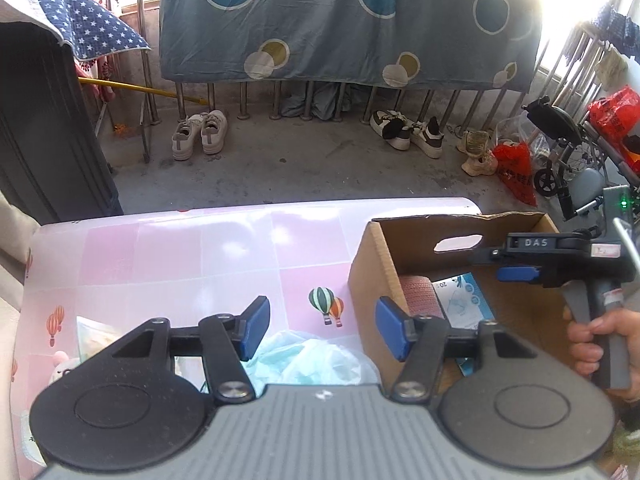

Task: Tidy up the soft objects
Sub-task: 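Return the right gripper to the pile and grasp the clear snack bag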

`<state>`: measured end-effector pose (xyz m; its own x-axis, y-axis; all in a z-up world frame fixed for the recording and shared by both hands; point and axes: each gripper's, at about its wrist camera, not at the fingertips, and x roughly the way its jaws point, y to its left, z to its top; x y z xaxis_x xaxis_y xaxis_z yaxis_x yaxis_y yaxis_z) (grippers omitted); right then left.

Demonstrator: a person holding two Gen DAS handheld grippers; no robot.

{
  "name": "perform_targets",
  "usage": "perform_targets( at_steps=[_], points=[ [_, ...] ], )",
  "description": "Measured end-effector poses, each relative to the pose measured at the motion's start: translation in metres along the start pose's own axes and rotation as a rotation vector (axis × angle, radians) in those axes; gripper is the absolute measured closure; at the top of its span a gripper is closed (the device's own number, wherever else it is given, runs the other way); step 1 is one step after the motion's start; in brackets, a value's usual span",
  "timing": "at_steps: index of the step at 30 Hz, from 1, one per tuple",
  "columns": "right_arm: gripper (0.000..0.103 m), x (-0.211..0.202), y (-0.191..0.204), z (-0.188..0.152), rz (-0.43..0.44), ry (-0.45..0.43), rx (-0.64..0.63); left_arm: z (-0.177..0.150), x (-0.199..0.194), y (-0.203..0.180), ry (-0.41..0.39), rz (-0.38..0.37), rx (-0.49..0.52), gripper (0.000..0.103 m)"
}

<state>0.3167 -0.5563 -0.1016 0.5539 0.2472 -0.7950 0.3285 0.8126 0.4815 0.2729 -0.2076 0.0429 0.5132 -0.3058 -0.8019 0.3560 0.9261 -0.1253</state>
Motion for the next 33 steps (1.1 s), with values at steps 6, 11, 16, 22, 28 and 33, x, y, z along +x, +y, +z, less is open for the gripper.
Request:
perform_targets(
  at_steps=[6,11,16,22,28,33],
  points=[
    [0.033,-0.061,-0.005,-0.024,0.077,-0.048,0.037,-0.023,-0.039,0.038,-0.044,0.03,-0.033,0.043],
    [0.034,-0.071,-0.005,-0.051,0.082,0.003,0.08,-0.044,-0.063,0.073,-0.067,0.072,-0.077,0.042],
    [0.038,-0.035,-0.017,-0.081,0.009,0.13,0.181,-0.073,-0.078,0.103,-0.065,0.094,-0.118,0.042],
    [0.038,-0.011,-0.028,-0.097,0.005,0.153,0.266,-0.104,-0.088,0.126,-0.068,0.128,-0.126,0.042],
    [0.038,-0.005,-0.032,-0.094,0.035,0.121,0.31,-0.125,-0.091,0.142,-0.073,0.149,-0.136,0.042],
    [0.037,-0.026,-0.032,-0.104,0.023,0.135,0.286,-0.131,-0.091,0.149,-0.101,0.155,-0.125,0.042]
  ],
)
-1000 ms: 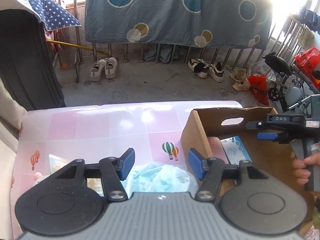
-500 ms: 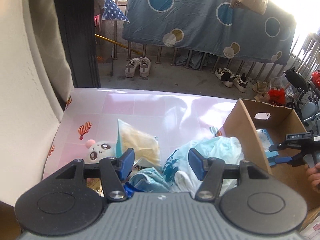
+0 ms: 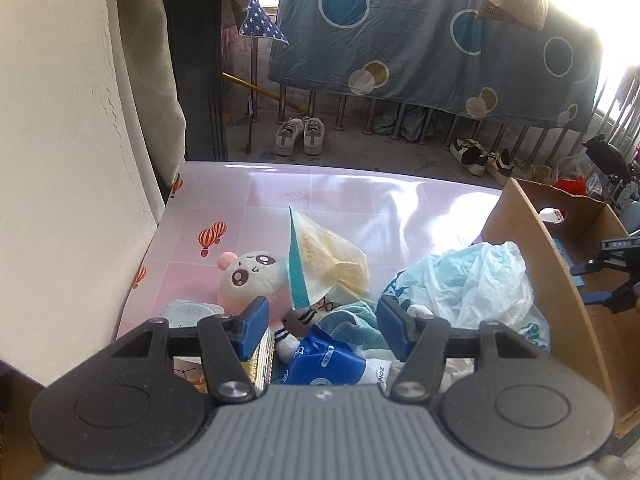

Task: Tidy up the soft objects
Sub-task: 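Return the right gripper to the pile and grasp the clear snack bag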

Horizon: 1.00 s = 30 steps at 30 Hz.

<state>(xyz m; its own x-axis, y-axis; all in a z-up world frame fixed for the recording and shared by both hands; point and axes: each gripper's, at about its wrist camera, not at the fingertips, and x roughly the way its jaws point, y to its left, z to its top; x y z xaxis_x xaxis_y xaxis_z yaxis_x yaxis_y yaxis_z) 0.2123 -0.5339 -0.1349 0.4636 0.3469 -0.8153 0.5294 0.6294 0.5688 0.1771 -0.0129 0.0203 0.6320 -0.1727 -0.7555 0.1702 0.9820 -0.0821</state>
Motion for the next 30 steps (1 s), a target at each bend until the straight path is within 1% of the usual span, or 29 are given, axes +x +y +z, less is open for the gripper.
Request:
perform_targets(
  at_steps=[2,4,6,8,10,11,12,14,17,19,21,23,27,29,30],
  points=[
    [0.036,-0.018,0.004,-0.007,-0.005,-0.016,-0.032,0.001,0.003,0.001,-0.007,0.005,0.004,0.042],
    [0.036,-0.039,0.014,-0.013,0.021,-0.034,-0.064,0.001,0.007,0.001,-0.019,0.004,0.009,0.042],
    [0.036,-0.055,0.031,-0.017,0.083,-0.04,-0.097,0.002,0.013,-0.002,-0.031,0.005,0.02,0.043],
    [0.036,-0.062,0.056,-0.023,0.16,-0.027,-0.134,0.003,0.02,-0.004,-0.038,0.006,0.03,0.044],
    [0.036,-0.057,0.09,-0.029,0.237,0.009,-0.179,0.005,0.028,-0.005,-0.037,0.004,0.024,0.045],
    [0.036,-0.05,0.107,-0.032,0.267,0.032,-0.201,0.008,0.033,-0.004,-0.033,0.006,0.016,0.047],
    [0.036,-0.04,0.126,-0.035,0.294,0.06,-0.222,0.011,0.039,-0.003,-0.027,0.007,0.006,0.052],
    [0.036,-0.017,0.16,-0.042,0.328,0.127,-0.252,0.018,0.051,-0.001,-0.01,0.005,-0.007,0.053],
    [0.036,0.028,0.205,-0.055,0.318,0.225,-0.296,0.031,0.07,0.001,0.013,0.014,-0.016,0.053],
    [0.036,0.062,0.23,-0.064,0.276,0.274,-0.321,0.039,0.086,0.002,0.038,0.017,-0.013,0.052],
    [0.036,0.094,0.246,-0.068,0.237,0.318,-0.326,0.046,0.1,0.002,0.067,0.027,-0.012,0.051],
    [0.036,0.12,0.256,-0.068,0.198,0.336,-0.32,0.05,0.114,0.002,0.093,0.039,-0.014,0.051],
    [0.036,0.16,0.262,-0.063,0.173,0.38,-0.264,0.054,0.141,0.007,0.156,0.062,-0.028,0.052],
    [0.036,0.175,0.262,-0.064,0.164,0.389,-0.256,0.055,0.151,0.011,0.183,0.057,-0.047,0.056],
    [0.035,0.182,0.262,-0.064,0.159,0.395,-0.247,0.055,0.154,0.013,0.189,0.045,-0.062,0.06]
  ],
)
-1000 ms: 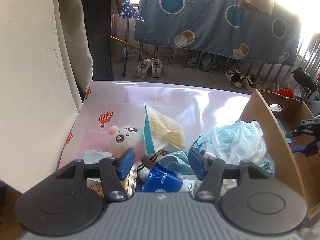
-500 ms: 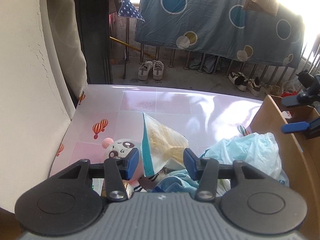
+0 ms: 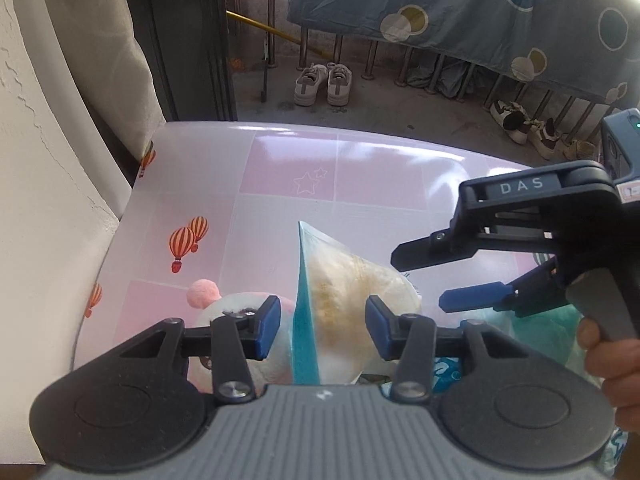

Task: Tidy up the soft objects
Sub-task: 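Return the right gripper to the pile and grasp the clear snack bag, then lower the snack bag into the cardboard box and open the right gripper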

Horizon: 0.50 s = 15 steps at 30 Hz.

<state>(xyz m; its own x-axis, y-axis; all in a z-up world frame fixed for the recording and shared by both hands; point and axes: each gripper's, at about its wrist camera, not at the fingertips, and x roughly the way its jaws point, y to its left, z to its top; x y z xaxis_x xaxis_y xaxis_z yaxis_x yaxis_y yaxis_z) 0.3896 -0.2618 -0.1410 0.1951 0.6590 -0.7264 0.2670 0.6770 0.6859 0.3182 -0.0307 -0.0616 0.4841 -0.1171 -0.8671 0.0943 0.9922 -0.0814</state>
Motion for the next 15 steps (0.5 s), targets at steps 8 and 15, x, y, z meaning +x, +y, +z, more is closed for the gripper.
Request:
perform_targets(
  at_steps=[8,15],
  points=[
    [0.035,0.01,-0.01,0.003,0.037,0.022,0.036,0.004,-0.004,0.001,-0.038,-0.031,-0.041,0.089],
    [0.035,-0.021,-0.006,-0.012,0.108,0.007,0.047,0.003,-0.043,-0.012,-0.124,-0.084,-0.028,0.095]
  ],
)
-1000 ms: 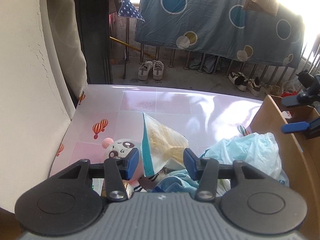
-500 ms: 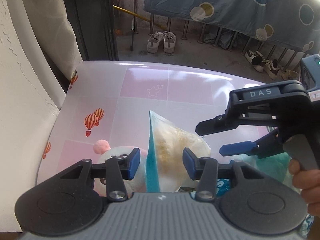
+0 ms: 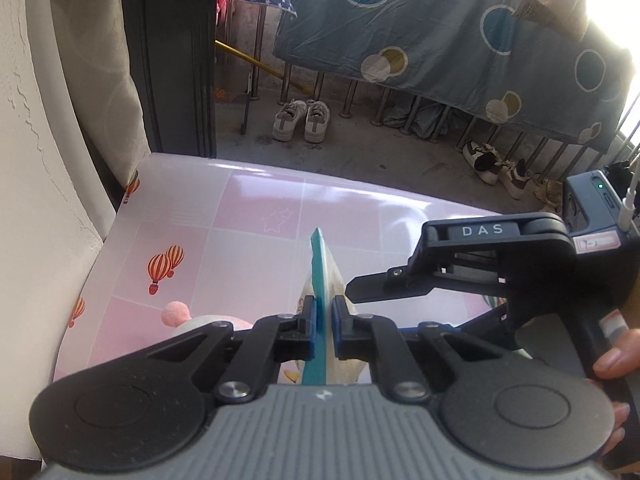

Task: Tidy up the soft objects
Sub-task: 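Lower the snack bag into the cardboard box and open the right gripper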

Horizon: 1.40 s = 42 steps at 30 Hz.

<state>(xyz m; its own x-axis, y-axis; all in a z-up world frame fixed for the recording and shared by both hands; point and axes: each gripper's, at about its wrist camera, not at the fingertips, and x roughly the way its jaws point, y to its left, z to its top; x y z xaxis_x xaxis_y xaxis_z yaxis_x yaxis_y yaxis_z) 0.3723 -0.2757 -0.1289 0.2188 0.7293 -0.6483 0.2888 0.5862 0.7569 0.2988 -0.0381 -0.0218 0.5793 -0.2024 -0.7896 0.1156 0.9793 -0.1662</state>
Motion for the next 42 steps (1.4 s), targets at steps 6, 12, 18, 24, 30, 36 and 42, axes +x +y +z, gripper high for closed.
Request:
perform_targets(
  at_steps=[6,12,18,24,30,36,42],
  points=[
    [0.035,-0.041,0.01,-0.022,0.103,-0.029,-0.016,0.003,-0.043,-0.025,-0.068,-0.045,0.018,0.096],
    [0.035,-0.106,-0.001,-0.04,0.22,-0.094,0.006,0.008,-0.083,-0.066,-0.123,-0.129,0.054,0.096],
    [0.035,-0.206,-0.034,-0.066,0.293,-0.249,0.007,0.006,-0.105,-0.141,-0.152,-0.234,0.158,0.096],
    [0.035,-0.345,-0.103,-0.097,0.281,-0.493,0.017,-0.004,-0.094,-0.237,-0.149,-0.307,0.31,0.096],
    [0.035,-0.429,-0.189,-0.121,0.252,-0.647,0.101,-0.021,-0.049,-0.349,-0.137,-0.263,0.489,0.096],
    [0.035,-0.453,-0.257,-0.138,0.222,-0.701,0.166,-0.058,0.007,-0.442,-0.113,-0.162,0.674,0.082],
    [0.035,-0.447,-0.295,-0.142,0.215,-0.703,0.22,-0.077,0.025,-0.449,0.01,-0.245,0.644,0.057]
  ],
)
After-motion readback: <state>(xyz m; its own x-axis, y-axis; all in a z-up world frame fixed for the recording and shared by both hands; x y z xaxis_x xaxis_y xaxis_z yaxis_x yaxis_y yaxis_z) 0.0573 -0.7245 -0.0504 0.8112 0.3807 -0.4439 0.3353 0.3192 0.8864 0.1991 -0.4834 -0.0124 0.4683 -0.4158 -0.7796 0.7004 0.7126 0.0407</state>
